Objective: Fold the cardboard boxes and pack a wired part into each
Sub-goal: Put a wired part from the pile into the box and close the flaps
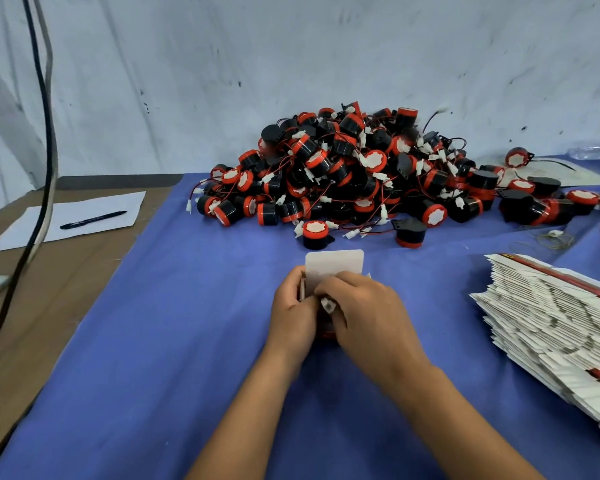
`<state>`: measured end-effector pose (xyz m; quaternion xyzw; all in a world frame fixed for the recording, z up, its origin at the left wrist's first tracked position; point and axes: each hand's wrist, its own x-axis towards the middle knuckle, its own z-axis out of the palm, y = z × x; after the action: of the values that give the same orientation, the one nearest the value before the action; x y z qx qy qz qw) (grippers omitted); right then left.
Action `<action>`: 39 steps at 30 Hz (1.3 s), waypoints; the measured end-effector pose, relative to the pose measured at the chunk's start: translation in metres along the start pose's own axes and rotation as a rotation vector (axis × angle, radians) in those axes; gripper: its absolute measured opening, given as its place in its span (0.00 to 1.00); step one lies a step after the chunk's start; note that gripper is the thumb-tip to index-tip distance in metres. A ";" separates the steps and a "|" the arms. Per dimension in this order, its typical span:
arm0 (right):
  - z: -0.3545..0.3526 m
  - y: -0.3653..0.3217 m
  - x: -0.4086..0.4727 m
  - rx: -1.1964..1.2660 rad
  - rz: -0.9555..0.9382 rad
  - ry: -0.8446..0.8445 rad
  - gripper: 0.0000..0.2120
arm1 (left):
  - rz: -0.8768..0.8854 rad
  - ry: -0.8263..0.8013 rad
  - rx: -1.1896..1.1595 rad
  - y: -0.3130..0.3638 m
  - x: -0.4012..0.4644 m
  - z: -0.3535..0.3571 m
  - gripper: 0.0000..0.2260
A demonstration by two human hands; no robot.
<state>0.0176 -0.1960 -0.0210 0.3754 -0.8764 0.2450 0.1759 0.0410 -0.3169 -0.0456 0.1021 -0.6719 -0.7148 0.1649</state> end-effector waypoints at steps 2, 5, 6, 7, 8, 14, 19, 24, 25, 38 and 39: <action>0.000 0.004 0.001 -0.014 0.039 -0.003 0.09 | -0.065 -0.041 -0.007 0.001 0.001 -0.005 0.17; 0.000 0.007 0.002 -0.073 0.027 -0.052 0.11 | -0.058 -0.092 0.043 0.002 0.000 -0.008 0.15; 0.001 0.006 0.001 -0.095 0.009 -0.085 0.13 | -0.041 -0.090 0.056 0.002 0.001 -0.008 0.13; 0.000 0.005 0.000 -0.101 -0.004 -0.112 0.16 | -0.022 -0.087 0.065 0.001 0.001 -0.009 0.12; -0.001 0.004 0.000 -0.104 -0.013 -0.126 0.18 | -0.007 -0.084 0.067 0.001 0.001 -0.009 0.12; -0.007 0.001 0.003 -0.143 -0.015 -0.179 0.17 | 0.006 -0.105 0.075 0.000 0.003 -0.012 0.16; 0.004 -0.005 -0.003 -0.080 -0.006 -0.210 0.16 | -0.010 -0.088 0.088 -0.001 0.005 -0.011 0.19; -0.012 0.016 0.006 0.127 0.013 -0.246 0.16 | -0.037 0.036 0.084 -0.005 0.005 -0.005 0.13; -0.016 0.021 0.006 0.171 0.028 -0.225 0.14 | -0.035 0.072 0.119 -0.007 0.005 -0.006 0.10; 0.011 0.015 0.013 0.162 0.124 0.079 0.06 | -0.051 0.023 0.214 -0.001 0.009 -0.008 0.07; 0.012 0.016 0.014 0.062 0.115 0.035 0.06 | -0.047 0.016 0.207 -0.001 0.010 -0.008 0.08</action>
<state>-0.0053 -0.2012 -0.0284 0.3255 -0.8852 0.2885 0.1651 0.0350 -0.3280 -0.0468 0.1399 -0.7382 -0.6444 0.1421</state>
